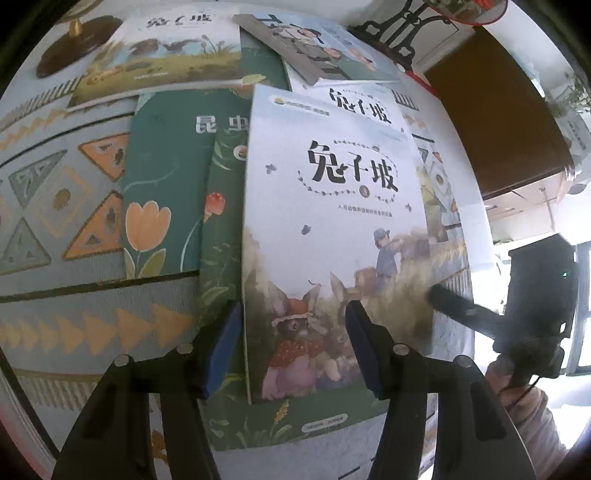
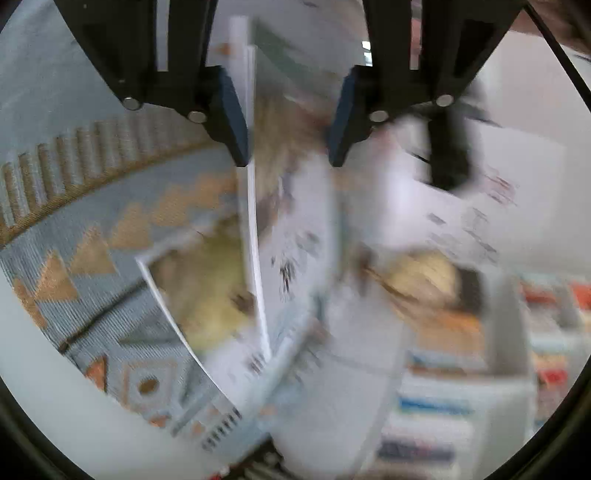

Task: Organize books
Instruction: 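Grasp the white rabbit-picture book's edge with both grippers and lift it, then carry the rabbit book upright with both grippers over the pink book stack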

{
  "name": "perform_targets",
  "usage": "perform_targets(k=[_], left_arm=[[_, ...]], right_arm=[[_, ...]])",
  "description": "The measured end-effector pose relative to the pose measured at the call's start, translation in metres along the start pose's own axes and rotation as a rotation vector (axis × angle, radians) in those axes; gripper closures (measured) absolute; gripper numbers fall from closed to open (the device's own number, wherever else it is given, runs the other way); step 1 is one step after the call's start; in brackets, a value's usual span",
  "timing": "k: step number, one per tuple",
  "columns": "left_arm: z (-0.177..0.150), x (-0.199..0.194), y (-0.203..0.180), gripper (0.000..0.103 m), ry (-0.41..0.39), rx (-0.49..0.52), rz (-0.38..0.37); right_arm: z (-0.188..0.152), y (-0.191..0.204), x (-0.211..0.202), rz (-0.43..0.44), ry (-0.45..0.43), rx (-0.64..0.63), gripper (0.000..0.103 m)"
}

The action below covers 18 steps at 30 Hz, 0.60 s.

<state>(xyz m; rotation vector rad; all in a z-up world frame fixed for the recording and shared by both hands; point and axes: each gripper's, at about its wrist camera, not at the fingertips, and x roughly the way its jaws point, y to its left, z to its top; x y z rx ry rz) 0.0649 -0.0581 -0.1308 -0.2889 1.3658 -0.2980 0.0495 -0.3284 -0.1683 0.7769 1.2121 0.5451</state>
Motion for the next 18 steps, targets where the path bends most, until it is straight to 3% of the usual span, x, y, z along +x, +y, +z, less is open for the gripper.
perform_targets(k=[2,4,5,7,8,10,13,15,18], left_arm=[[-0.002,-0.009,0.004,0.049,-0.032,-0.029,-0.064],[-0.001,-0.016,0.015,0.050,-0.060,-0.115,-0.194],[0.001,-0.015,0.023,0.057,-0.060,-0.174,-0.264],[0.003,-0.007,0.027,0.067,-0.049,-0.230,-0.302],[0.005,-0.003,0.024,0.070,-0.043,-0.219,-0.274],[0.006,-0.002,0.010,0.078,-0.054,-0.139,-0.141],[0.007,-0.002,-0.003,0.079,-0.062,-0.065,-0.012],[0.009,-0.001,0.001,0.079,-0.044,-0.048,0.015],[0.006,0.003,0.008,0.079,-0.009,-0.062,-0.030]], right_arm=[[-0.002,0.000,0.008,-0.096,0.016,-0.033,0.087],[0.000,0.002,0.009,-0.158,0.003,-0.055,0.089],[0.001,0.003,0.008,-0.174,-0.003,-0.057,0.089],[0.005,0.006,0.007,-0.211,-0.002,-0.085,0.090],[0.006,0.005,0.008,-0.208,0.005,-0.084,0.090],[0.008,0.000,0.009,-0.187,0.011,-0.058,0.090],[0.007,0.000,0.006,-0.153,0.002,-0.059,0.089],[0.002,-0.003,-0.005,-0.045,-0.005,-0.026,0.085],[0.000,0.002,-0.007,0.054,-0.010,-0.044,0.082]])
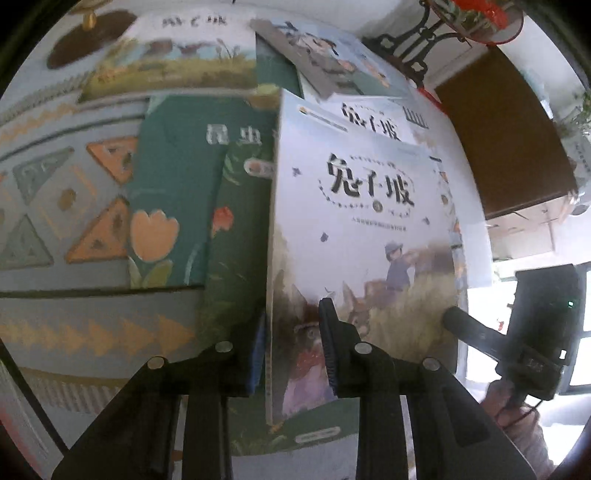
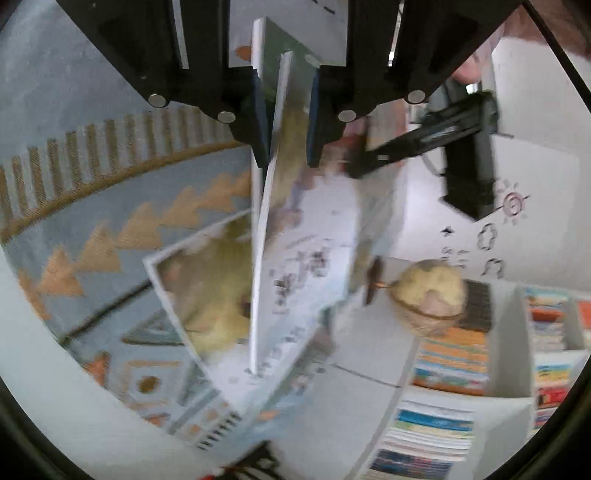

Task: Organize books
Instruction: 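Carry the rabbit book upright with both grippers over the pink book stack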

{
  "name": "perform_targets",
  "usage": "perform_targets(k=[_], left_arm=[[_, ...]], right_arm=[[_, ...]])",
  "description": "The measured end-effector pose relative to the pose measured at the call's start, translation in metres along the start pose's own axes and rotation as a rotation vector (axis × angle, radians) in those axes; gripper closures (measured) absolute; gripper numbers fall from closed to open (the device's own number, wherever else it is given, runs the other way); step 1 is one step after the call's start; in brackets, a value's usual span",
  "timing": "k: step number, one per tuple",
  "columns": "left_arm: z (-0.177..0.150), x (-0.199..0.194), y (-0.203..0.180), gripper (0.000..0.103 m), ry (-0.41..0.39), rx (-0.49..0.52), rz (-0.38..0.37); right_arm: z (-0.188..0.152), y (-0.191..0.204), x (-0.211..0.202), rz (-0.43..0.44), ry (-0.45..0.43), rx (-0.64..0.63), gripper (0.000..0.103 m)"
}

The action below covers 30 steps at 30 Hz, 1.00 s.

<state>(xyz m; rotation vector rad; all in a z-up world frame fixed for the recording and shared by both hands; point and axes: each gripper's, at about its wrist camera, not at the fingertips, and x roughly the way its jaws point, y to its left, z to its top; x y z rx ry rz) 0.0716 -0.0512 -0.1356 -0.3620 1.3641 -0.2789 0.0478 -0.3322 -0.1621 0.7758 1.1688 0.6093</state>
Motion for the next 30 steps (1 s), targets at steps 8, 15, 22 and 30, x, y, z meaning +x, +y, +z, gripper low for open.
perform_targets(k=[8,15,22,30], left_arm=[[-0.004,-0.012,-0.008,0.080,-0.058,0.038,0.008],[-0.001,-0.037,-0.006,0.080,-0.113,0.066,0.031],[-0.006,-0.072,0.002,0.079,-0.170,0.087,0.054],[-0.017,-0.120,0.033,0.079,-0.249,0.061,0.059]], right_arm=[[-0.001,0.043,0.027,-0.248,-0.009,-0.210,0.093],[-0.008,0.088,0.022,-0.356,-0.031,-0.379,0.093],[-0.019,0.128,0.020,-0.382,-0.057,-0.442,0.092],[-0.032,0.178,0.034,-0.363,-0.061,-0.487,0.092]])
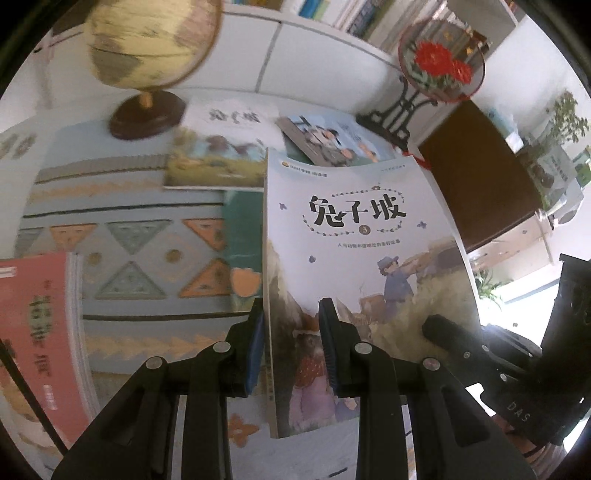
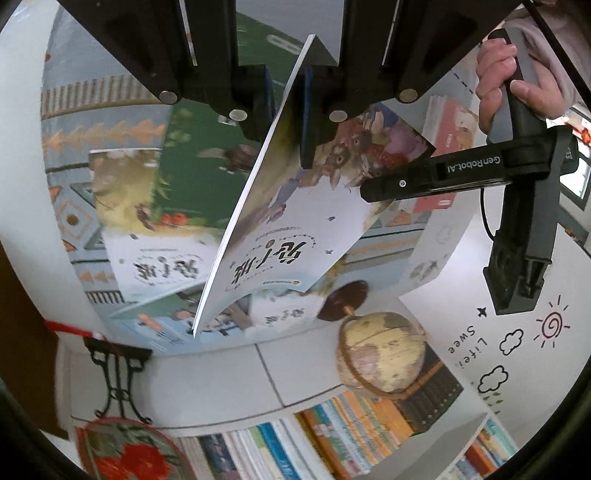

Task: Organize books
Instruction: 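Carry the rabbit book upright with both grippers over the pink book stack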

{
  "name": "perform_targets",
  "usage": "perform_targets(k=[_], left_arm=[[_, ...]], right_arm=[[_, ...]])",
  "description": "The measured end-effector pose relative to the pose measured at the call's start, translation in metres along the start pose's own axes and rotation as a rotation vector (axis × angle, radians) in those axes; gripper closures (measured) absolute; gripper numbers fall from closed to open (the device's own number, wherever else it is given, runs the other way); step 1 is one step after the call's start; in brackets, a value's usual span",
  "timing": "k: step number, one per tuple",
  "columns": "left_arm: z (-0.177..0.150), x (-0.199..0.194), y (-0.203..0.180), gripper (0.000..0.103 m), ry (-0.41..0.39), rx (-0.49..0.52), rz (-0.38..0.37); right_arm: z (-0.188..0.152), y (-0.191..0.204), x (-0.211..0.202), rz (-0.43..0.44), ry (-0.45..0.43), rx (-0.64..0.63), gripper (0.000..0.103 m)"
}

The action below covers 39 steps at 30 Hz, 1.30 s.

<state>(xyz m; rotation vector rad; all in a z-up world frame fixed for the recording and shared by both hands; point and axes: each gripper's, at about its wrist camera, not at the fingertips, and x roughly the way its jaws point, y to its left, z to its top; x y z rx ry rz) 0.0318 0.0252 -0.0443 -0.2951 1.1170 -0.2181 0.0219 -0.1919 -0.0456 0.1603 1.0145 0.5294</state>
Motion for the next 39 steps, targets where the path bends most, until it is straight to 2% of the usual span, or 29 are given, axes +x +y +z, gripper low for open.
perform_targets(k=[10,24,29,33,39], left_arm=[[-0.024,-0.062,0.078,0.079,-0.087,-0.091,0.042],[-0.077,-0.135,0.209,0.077,-0.142,-0.310,0.168],[-0.090,-0.138,0.238,0.077,-0.135,-0.348,0.205],[-0.099,-0.133,0.258,0.077,-0.122,-0.383,0.205],[-0.110,-0.116,0.278,0.077,-0.091,-0.433,0.182]], right_arm=[[0.002,0.090,0.018,0.040,0.007,-0.102,0.091],[-0.021,0.226,0.093,0.173,0.117,-0.238,0.091],[-0.032,0.258,0.122,0.199,0.160,-0.257,0.091],[-0.042,0.274,0.142,0.199,0.186,-0.255,0.091],[-0.056,0.271,0.171,0.200,0.229,-0.119,0.090]])
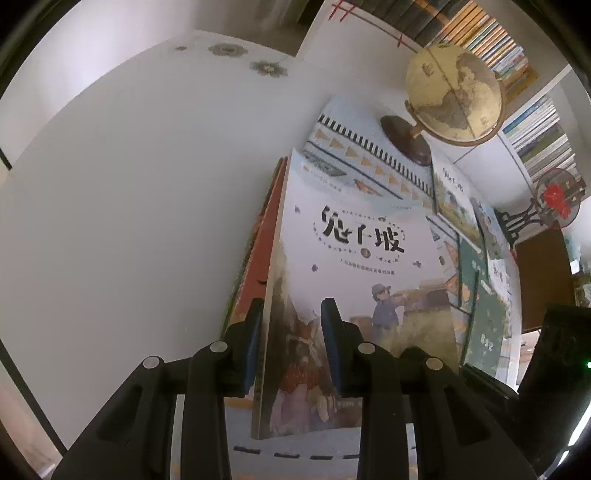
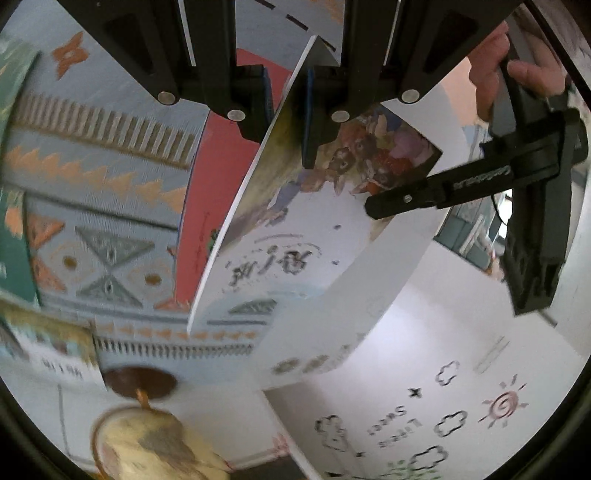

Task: Organize books
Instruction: 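Carry the rabbit book upright with both grippers over the pink book stack, then lower the rabbit book onto the stack and open both grippers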

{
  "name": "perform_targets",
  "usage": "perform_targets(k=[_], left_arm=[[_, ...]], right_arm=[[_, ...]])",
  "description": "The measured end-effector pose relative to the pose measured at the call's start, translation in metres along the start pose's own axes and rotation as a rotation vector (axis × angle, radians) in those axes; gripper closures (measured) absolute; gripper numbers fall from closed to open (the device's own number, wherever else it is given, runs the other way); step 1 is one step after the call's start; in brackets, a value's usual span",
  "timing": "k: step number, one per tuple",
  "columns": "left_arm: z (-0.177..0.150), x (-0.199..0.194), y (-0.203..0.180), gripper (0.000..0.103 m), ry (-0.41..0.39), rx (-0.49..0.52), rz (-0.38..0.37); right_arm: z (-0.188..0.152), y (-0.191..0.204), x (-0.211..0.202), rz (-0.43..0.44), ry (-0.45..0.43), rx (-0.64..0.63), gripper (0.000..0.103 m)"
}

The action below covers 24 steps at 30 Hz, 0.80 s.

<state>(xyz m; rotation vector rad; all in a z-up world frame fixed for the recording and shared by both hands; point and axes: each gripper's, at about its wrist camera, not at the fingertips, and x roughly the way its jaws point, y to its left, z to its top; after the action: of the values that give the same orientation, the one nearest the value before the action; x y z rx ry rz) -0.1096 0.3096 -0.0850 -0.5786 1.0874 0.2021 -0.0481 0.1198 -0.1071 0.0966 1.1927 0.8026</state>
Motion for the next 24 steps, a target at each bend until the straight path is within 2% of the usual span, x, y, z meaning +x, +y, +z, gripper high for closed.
perform_targets(k=[9,11,15,18,21,24], left_arm=[[-0.007,0.021,0.013,0.076,0.057,-0.011,0.047],[-0.008,0.023,0.012,0.072,0.066,0.004,0.077],[-0.008,0.024,0.012,0.070,0.072,0.022,0.108],[-0.008,0.026,0.013,0.070,0.080,0.025,0.117],[-0.007,0.032,0.015,0.065,0.087,0.023,0.138],[-0.007,0.031,0.021,0.064,0.087,-0.005,0.130]], right_arm=[[-0.004,-0.020,0.026,0.023,0.070,0.155,0.090],[-0.006,-0.021,0.029,0.020,0.081,0.163,0.090],[-0.006,-0.021,0.035,0.007,0.116,0.174,0.089],[-0.007,-0.020,0.037,0.012,0.126,0.181,0.088],[-0.007,-0.021,0.037,0.012,0.130,0.187,0.086],[-0.002,-0.020,0.039,0.010,0.152,0.184,0.081]])
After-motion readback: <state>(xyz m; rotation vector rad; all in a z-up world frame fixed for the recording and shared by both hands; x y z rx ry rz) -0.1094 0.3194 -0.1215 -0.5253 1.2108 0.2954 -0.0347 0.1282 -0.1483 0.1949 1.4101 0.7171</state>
